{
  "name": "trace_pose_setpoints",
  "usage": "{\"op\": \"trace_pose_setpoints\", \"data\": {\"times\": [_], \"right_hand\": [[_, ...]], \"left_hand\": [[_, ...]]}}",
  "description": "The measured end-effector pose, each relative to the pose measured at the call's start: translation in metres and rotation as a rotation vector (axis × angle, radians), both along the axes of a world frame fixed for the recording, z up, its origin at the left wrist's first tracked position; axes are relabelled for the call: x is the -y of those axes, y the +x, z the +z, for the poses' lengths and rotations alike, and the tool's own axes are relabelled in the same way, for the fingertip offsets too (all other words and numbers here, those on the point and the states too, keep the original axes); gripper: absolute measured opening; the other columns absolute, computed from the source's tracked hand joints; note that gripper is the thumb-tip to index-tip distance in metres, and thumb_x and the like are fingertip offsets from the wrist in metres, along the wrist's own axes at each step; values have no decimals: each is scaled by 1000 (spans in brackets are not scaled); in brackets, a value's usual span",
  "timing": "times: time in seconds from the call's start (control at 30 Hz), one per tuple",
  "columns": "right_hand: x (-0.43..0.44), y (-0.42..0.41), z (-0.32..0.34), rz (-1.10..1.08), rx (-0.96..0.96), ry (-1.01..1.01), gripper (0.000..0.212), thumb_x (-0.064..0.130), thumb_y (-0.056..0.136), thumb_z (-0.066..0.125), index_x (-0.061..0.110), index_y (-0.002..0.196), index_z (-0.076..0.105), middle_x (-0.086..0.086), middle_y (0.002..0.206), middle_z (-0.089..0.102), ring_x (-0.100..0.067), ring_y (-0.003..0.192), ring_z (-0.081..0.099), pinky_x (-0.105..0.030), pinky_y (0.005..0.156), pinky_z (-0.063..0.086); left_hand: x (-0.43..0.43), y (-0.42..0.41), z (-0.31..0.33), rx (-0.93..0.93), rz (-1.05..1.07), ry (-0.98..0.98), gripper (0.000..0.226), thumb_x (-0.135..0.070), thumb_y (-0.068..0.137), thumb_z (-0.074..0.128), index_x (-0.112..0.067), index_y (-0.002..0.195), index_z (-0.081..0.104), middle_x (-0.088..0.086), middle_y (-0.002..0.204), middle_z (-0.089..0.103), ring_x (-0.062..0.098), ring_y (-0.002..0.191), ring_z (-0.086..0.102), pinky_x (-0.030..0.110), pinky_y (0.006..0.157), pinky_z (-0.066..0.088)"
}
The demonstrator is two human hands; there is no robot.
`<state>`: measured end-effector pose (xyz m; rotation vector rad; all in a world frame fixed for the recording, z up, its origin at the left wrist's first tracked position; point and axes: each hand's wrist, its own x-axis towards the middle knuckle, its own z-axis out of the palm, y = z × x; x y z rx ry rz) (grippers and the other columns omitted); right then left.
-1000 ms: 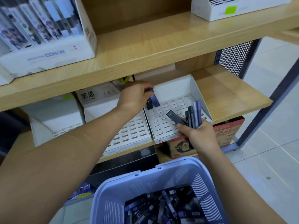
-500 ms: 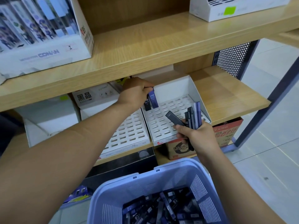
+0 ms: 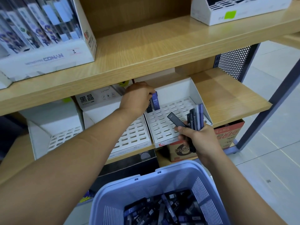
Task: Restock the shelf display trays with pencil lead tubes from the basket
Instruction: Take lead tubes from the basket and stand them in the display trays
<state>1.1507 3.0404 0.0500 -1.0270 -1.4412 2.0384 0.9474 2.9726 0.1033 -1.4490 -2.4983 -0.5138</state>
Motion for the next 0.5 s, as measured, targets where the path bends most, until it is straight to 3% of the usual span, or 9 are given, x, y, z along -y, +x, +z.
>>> {"op": "trace_pose_setpoints", "data": {"times": [0.07, 0.17, 0.23, 0.3, 0.4, 0.5], "right_hand": [[2, 1, 4, 25, -62, -107, 8, 3, 84, 70, 10, 80, 70, -16, 84, 74, -20, 63, 62, -27, 52, 43], [8, -1, 11, 71, -128, -217, 18, 2, 85, 70, 2, 101, 62, -11, 76, 69, -14, 56, 61, -19, 46, 47], [10, -2, 18, 140, -144, -239, 16, 3, 84, 70, 5, 98, 63, -7, 71, 63, -12, 53, 59, -17, 44, 46], [13, -3, 25, 243, -174, -265, 13, 4, 85, 70, 6, 96, 63, -5, 69, 61, -12, 52, 57, -16, 42, 44], [21, -2, 33, 347, -194, -269, 15, 6, 85, 68, 5, 99, 65, -10, 74, 65, -12, 52, 57, -15, 40, 43], [28, -1, 38, 367, -202, -254, 20, 7, 84, 67, 1, 103, 68, -13, 84, 72, -12, 55, 61, -15, 41, 43]], "left_hand": [[4, 4, 3, -9, 30, -68, 24, -11, 94, 53, -9, 113, 67, 10, 116, 61, 27, 105, 56, 34, 88, 48], [19, 21, 11, 28, 30, 22, 32, -10, 95, 49, -13, 124, 60, 7, 127, 57, 24, 113, 53, 26, 93, 43], [36, 42, 22, 230, -88, 81, 46, 1, 90, 49, -21, 130, 57, 0, 132, 56, 13, 116, 52, 17, 96, 39], [57, 62, 32, 401, -210, 3, 49, 3, 87, 58, -25, 127, 59, -8, 132, 55, 4, 116, 51, 17, 99, 42], [84, 74, 43, 375, -186, -67, 26, -19, 81, 74, -25, 106, 72, -10, 102, 70, 4, 93, 63, 28, 86, 52], [102, 76, 52, 649, -19, 62, 7, -23, 83, 71, -22, 89, 73, 1, 74, 72, 9, 63, 66, 30, 63, 56]]}}
